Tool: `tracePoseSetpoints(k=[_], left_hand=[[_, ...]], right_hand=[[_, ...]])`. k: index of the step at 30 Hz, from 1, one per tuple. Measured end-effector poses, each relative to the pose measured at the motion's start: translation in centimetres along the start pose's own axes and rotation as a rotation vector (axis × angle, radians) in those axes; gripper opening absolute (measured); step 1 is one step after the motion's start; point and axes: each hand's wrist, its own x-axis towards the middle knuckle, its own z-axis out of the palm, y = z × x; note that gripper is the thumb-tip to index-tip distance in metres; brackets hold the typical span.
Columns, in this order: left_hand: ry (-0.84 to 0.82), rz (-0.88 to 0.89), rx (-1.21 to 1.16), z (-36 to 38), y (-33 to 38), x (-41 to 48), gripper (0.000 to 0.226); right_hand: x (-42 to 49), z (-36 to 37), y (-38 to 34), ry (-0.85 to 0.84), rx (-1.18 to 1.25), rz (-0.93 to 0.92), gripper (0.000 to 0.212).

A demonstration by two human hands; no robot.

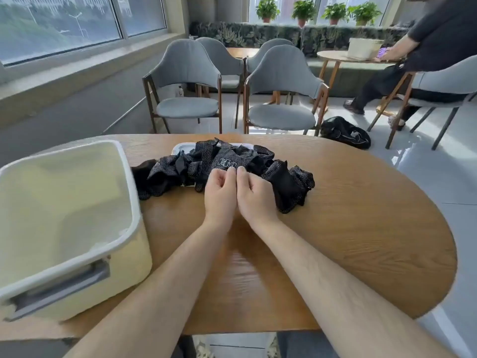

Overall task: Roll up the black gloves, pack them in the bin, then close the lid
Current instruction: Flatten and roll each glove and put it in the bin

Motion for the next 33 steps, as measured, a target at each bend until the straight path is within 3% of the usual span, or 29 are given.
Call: tracePoseSetpoints(k=[4, 7, 10, 21, 25, 29, 33], left_hand=[[0.245, 0.326, 0.585, -0.2, -2.3, 4.4, 0.016], [0.231, 0.391, 0.739, -0.1, -3.5, 5.2, 0.029], [0.2, 0.444, 0.815, 0.0, -3.8, 5.2, 0.03], [0.257, 0.61, 0.827, 0.1, -3.6, 5.2, 0.015], [0.322, 0.612, 0.808, 0.0, -3.6, 5.0, 0.015], [0.27, 0.622, 0.82, 0.1, -3.4, 4.5, 0.02], [0.29, 0.673, 0.808, 0.1, -3.4, 4.2, 0.019]], right_hand=[[2.9, 2.1, 2.2, 0.112, -0.137, -0.112, 0.029], [2.9, 2.6, 4.0, 0.171, -0.173, -0.177, 0.005], [3.5, 2.8, 5.2, 0.246, -0.142, -0.16, 0.016], [4.3, 3.2, 5.2, 0.201, -0.003, -0.097, 0.023], [3.8, 2.5, 4.5, 0.186, 0.049, -0.17, 0.021], [3.2, 1.9, 3.7, 0.207, 0.018, -0.272, 0.024], [2.9, 1.6, 3.5, 0.184, 0.129, -0.22, 0.028]])
